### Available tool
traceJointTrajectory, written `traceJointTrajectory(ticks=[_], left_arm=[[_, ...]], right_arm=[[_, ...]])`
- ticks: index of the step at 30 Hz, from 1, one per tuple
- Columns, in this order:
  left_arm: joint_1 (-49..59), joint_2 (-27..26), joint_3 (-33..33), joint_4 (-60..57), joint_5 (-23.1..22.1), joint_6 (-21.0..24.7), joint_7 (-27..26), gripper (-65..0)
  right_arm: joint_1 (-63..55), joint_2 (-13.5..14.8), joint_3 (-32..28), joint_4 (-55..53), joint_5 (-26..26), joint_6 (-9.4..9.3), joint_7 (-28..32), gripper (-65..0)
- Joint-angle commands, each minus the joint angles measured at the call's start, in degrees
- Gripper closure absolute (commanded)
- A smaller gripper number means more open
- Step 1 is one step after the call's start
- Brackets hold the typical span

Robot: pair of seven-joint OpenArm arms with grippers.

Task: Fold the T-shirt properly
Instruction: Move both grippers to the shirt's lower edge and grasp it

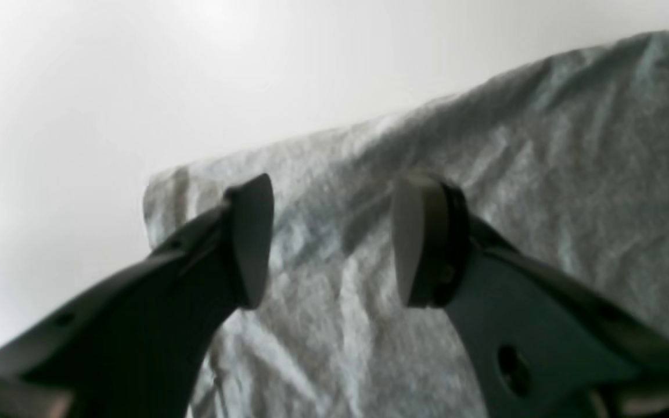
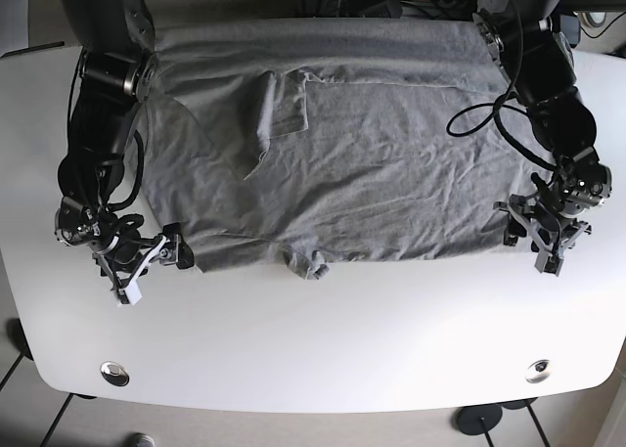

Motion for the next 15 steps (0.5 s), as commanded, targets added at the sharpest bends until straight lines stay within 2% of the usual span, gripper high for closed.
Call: traceJointTrajectory(ticks=[1, 3, 6, 7, 8, 11, 15], left_arm=[[-1.7, -1.2, -0.1, 0.4, -0.6, 0.1, -1.6, -30.7], [-1.7, -1.3, -0.1, 0.3, -0.6, 0.1, -1.7, -30.7], [-1.7, -2.3, -0.3, 0.1, -0.6, 0.1, -1.7, -30.7], [-1.7, -2.8, -0.3, 0.1, -0.6, 0.1, -1.7, -30.8], [-1.8, -2.9, -0.3, 0.1, -0.6, 0.2, -1.8, -31.1], [-3.5, -4.2, -0.2, -0.1, -0.6, 5.5, -2.5, -31.8], [-6.0, -5.9, 0.0, -7.6, -0.6, 10.4, -8.1, -46.8]], right_arm=[[2.2, 0.5, 0.0, -2.9, 0.3, 0.21, 3.9, -61.0], [2.0, 0.2, 0.0, -5.4, -0.9, 0.21, 6.4, -61.0], [-0.3, -1.1, 0.0, -5.3, -1.1, 0.21, 6.7, -61.0], [-1.3, -1.6, 0.0, -5.3, -1.1, 0.21, 6.7, -58.8], [-1.9, -1.9, 0.0, -5.3, -1.1, 0.21, 6.7, -51.5], [-2.9, -3.3, 0.0, -5.3, -1.1, 0.21, 6.8, -30.9], [-2.9, -3.9, 0.0, -5.3, -1.1, 0.21, 6.9, -5.9]])
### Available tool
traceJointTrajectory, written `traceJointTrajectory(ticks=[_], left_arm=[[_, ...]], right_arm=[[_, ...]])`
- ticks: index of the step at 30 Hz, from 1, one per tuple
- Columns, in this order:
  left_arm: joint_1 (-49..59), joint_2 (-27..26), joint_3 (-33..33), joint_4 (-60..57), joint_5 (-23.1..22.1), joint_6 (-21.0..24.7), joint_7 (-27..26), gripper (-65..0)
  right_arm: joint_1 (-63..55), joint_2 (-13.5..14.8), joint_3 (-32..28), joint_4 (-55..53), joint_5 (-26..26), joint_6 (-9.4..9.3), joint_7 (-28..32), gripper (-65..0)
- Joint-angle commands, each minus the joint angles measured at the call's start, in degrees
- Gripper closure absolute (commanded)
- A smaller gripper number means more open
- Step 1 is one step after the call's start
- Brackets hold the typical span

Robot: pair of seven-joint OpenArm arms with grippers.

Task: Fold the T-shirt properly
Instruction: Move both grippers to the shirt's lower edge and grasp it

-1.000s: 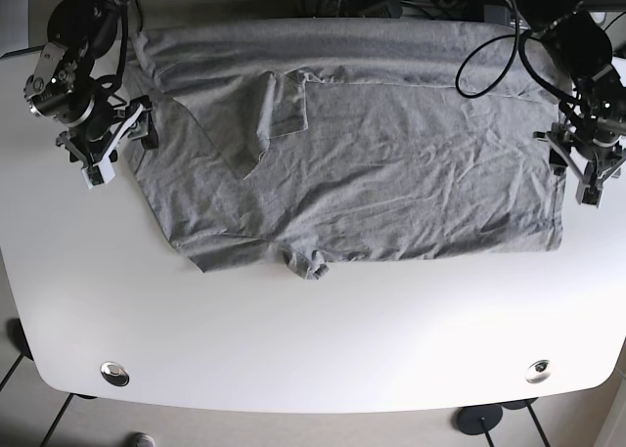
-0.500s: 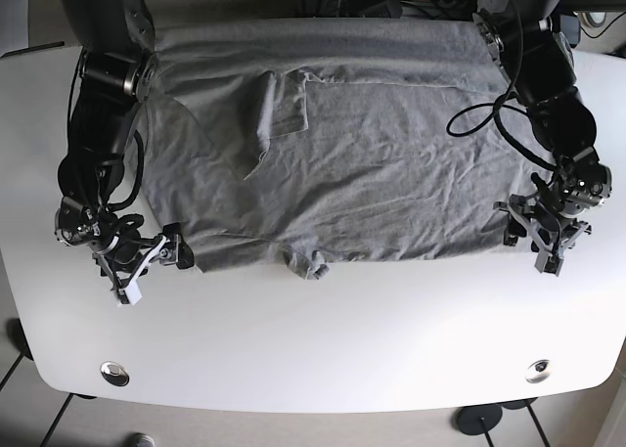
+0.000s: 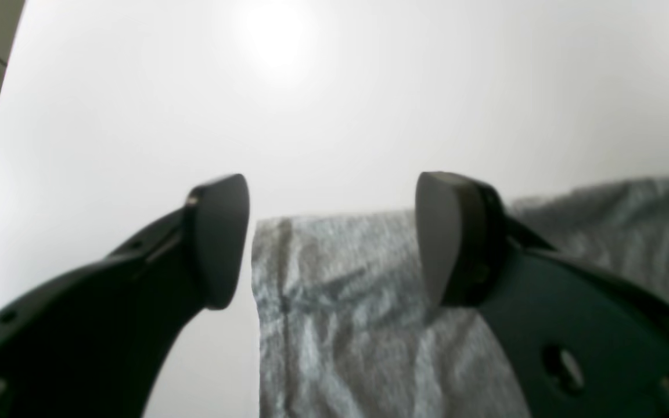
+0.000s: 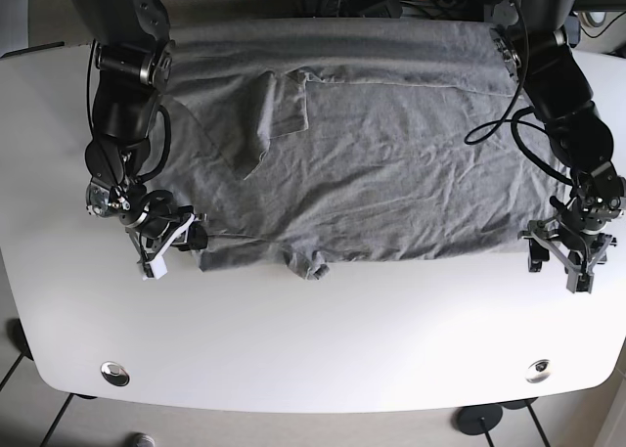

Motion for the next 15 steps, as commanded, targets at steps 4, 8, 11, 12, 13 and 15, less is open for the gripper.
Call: traceJointTrajectory(ticks=[4, 8, 11, 12, 13, 15], left_arm=[[-7.6, -4.6, 0.0, -16.2, -0.2, 5.2, -5.9, -49.6], [-11.4, -7.8, 0.0, -30.6, -0.3, 5.1, -11.4, -49.6], [-11.5, -8.0, 0.0, -32.9, -0.3, 5.1, -12.4, -49.6], [-11.3, -8.0, 0.0, -32.9, -0.3, 5.1, -12.4, -49.6], [-11.2, -8.0, 0.0, -33.1, -0.3, 5.1, -12.3, -49.6], [-11.0, -7.9, 0.0, -33.2, -0.3, 5.1, -12.1, -49.6]], right_arm=[[1.3, 0.3, 0.0, 0.5, -0.6, 0.32, -1.2, -1.9], [1.4, 0.3, 0.1, 0.5, -0.5, 0.32, -1.2, -1.9], [1.4, 0.3, 0.1, 0.5, -0.4, 0.32, -1.2, -1.9], [1.4, 0.3, 0.2, 0.5, -0.4, 0.32, -1.2, -1.9], [1.4, 0.3, 0.3, 0.5, -0.4, 0.32, -1.2, -1.9], [1.4, 0.3, 0.4, 0.6, -0.4, 0.32, -1.2, -1.9]])
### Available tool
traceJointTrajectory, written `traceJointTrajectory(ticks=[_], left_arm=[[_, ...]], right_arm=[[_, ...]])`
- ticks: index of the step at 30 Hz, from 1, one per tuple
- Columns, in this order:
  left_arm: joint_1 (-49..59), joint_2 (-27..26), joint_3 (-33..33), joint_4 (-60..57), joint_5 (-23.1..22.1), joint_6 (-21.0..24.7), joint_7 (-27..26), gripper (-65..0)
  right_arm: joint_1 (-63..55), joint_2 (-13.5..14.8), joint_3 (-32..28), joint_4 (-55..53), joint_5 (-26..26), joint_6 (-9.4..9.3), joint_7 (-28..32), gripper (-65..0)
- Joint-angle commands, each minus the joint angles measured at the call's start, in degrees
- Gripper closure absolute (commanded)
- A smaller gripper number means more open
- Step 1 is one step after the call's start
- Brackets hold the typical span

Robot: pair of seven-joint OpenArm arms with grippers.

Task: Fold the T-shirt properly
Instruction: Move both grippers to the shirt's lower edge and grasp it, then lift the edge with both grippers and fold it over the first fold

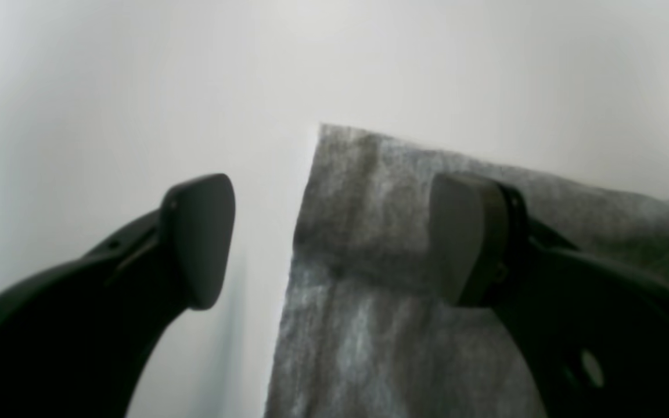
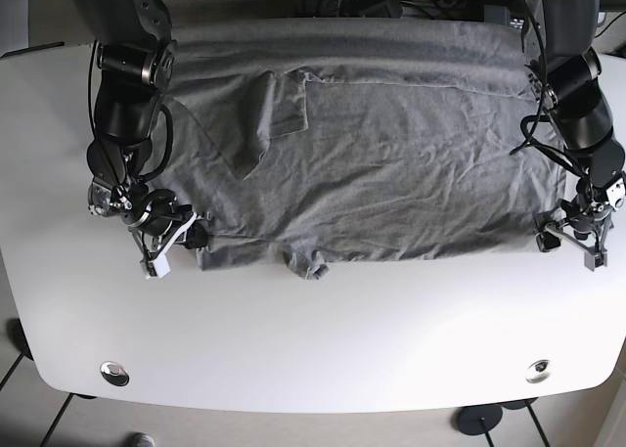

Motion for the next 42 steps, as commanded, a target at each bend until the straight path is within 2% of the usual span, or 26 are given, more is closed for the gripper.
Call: traceJointTrajectory(ticks=[1, 3, 5, 7, 10, 12, 13, 14, 17, 19, 22, 24, 26, 29, 33, 38, 42], left_arm=[[-0.8, -0.9, -0.1, 0.6, -0.7, -0.3, -1.2, -49.6], [0.3, -0.8, -0.1, 0.6, -0.7, -0.8, -1.2, -49.3], [0.2, 0.8, -0.1, -1.6, -0.7, -3.3, -1.1, -48.3], [0.0, 1.1, -0.1, -5.2, -0.8, -4.1, -1.6, -39.3], [-0.1, 1.3, -0.1, -5.3, -0.8, -3.9, -1.6, -30.3], [-0.1, 1.3, -0.1, -5.3, -0.8, -3.8, -2.2, -13.2], [-0.2, 1.3, -0.1, -5.3, -0.6, -3.8, -3.6, -1.5], [-0.2, 1.3, -0.1, -5.3, -0.5, -3.9, -3.8, 0.0], [-0.9, 1.3, -0.4, -4.0, -1.0, -4.5, -3.8, -0.7], [-1.0, 1.4, -0.5, 0.7, -1.0, -7.4, -2.1, -0.7], [0.0, 5.1, -1.3, 12.7, -1.0, -11.4, 5.4, -0.6], [2.0, 6.8, -4.3, 19.5, -1.0, -12.5, 9.0, -0.6], [2.6, 9.5, -6.9, 28.8, -0.8, -14.4, 15.7, -0.6], [5.6, 10.3, -9.0, 36.5, -0.8, -14.4, 20.8, -0.6], [9.1, 11.4, -9.9, 45.2, -0.9, -14.4, 25.0, -0.6], [14.6, 11.5, -10.0, 54.7, -0.9, -14.4, 27.8, -0.6], [20.9, 11.6, -10.1, 61.1, -0.9, -14.4, 28.4, -0.6]], right_arm=[[1.3, 0.5, 0.0, 0.6, -0.4, 0.28, -0.7, -1.9], [1.2, 0.5, 0.1, 1.3, -0.4, 0.28, -0.7, -1.9], [0.8, 0.5, 0.2, 3.2, -0.3, 0.28, -0.8, -1.9], [0.8, 0.4, 0.1, 3.5, -0.3, 0.28, -0.9, -1.9], [0.8, 0.4, 0.1, 3.5, -0.3, 0.28, -1.0, -1.9], [0.8, 0.4, 0.2, 3.5, -0.3, 0.28, -1.0, -1.9], [0.8, 0.4, 0.2, 3.5, -0.3, 0.28, -1.0, -1.9], [0.8, 0.4, 0.2, 3.5, -0.3, 0.28, -0.9, -1.9], [1.2, 0.4, 0.2, 3.6, -0.3, 0.28, -0.9, -1.7], [1.2, 0.4, 0.2, 6.1, -0.3, 0.28, -1.1, -1.6], [-0.1, 0.4, 0.2, 12.7, -0.3, 0.28, -4.4, -1.6], [-1.6, 0.5, 0.2, 18.6, -0.3, 0.28, -6.6, -1.6], [-4.2, 0.5, 0.2, 27.8, -0.3, 0.28, -11.4, -1.6], [-7.6, 0.6, 0.4, 37.4, -0.2, 0.28, -16.0, -1.6], [-11.5, 0.5, 3.9, 47.5, -0.2, 0.28, -22.2, -1.6], [-17.8, 0.4, 5.8, 57.2, 0.1, 0.28, -26.4, -1.6], [-25.8, 0.5, 9.7, 63.6, 8.3, 0.28, -30.6, -1.6]])
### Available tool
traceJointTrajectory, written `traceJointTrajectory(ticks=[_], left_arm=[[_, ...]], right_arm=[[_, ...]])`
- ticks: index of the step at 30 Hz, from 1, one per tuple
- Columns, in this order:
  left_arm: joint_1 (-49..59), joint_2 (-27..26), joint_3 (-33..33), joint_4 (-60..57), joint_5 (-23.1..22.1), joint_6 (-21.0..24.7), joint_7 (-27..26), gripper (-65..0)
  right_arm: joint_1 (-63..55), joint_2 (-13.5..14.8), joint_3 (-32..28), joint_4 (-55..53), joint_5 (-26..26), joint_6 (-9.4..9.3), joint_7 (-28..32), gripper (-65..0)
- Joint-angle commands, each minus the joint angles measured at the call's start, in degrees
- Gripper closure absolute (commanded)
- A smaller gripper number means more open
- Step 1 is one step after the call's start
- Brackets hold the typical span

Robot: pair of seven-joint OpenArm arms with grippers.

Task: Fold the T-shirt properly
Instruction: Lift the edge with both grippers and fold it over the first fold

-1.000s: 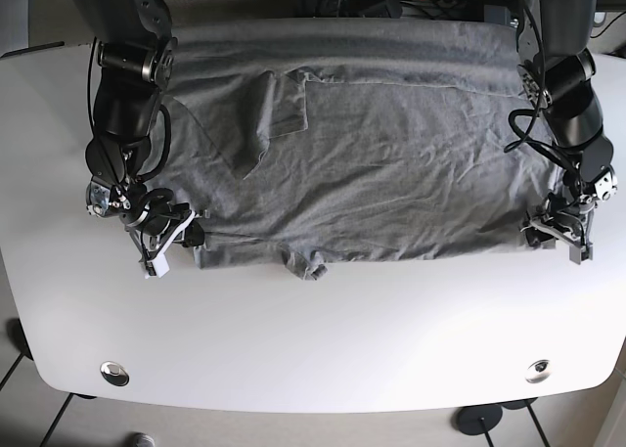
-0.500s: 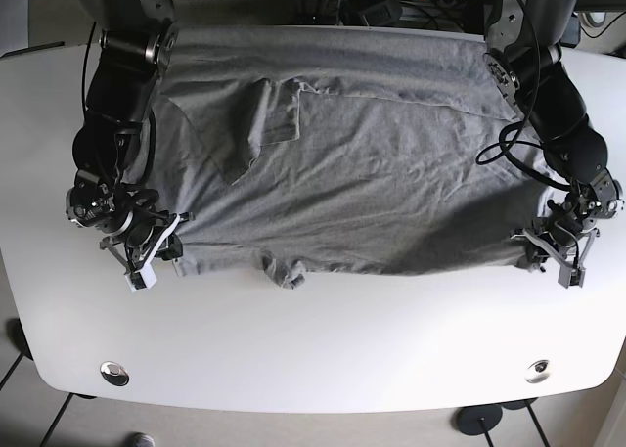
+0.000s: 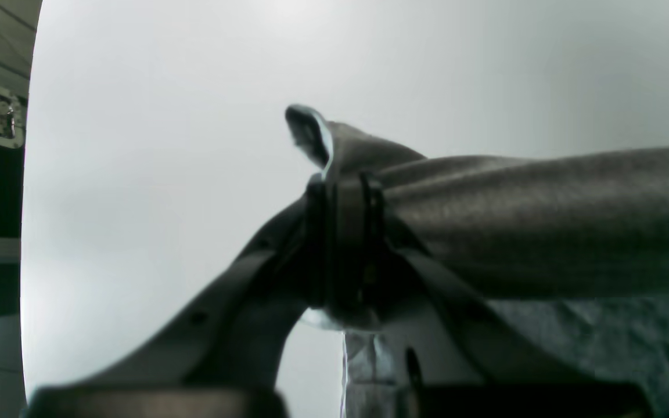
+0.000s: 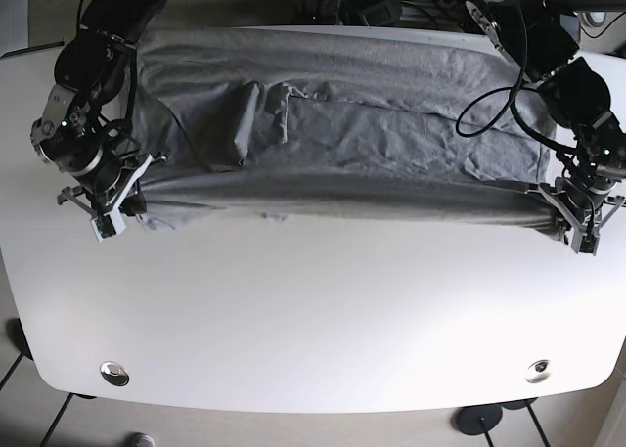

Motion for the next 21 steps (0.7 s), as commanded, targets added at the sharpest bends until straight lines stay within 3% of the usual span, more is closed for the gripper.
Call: traceJointTrajectory(ticks=[1, 7, 18, 19, 21], left_arm=[[2.3, -1.2, -1.0, 3.9, 0.0, 0.4, -1.0, -0.6], [9.4, 0.3, -5.8, 5.2, 0.0, 0.4, -1.0, -0.6], [16.8, 0.4, -8.1, 4.2, 0.3, 0.4, -1.0, -1.1], [17.4, 0.3, -7.8, 4.0, 0.3, 0.4, -1.0, -1.3], [17.6, 0.2, -7.8, 4.0, 0.3, 0.4, -1.0, -6.4]], right_arm=[[-2.6, 1.0, 2.3, 3.0, 1.4, -0.14, -1.4, -1.6], [-12.8, 0.9, 5.3, 3.7, 5.3, -0.14, -1.8, -1.6], [-19.9, -1.0, 8.0, 3.4, 5.3, -0.14, -1.5, -2.7], [-20.1, -1.0, 7.9, 3.4, 5.3, -0.14, -1.5, -5.5], [-21.5, -1.0, 8.0, 3.8, 5.3, -0.14, -1.6, -18.5]])
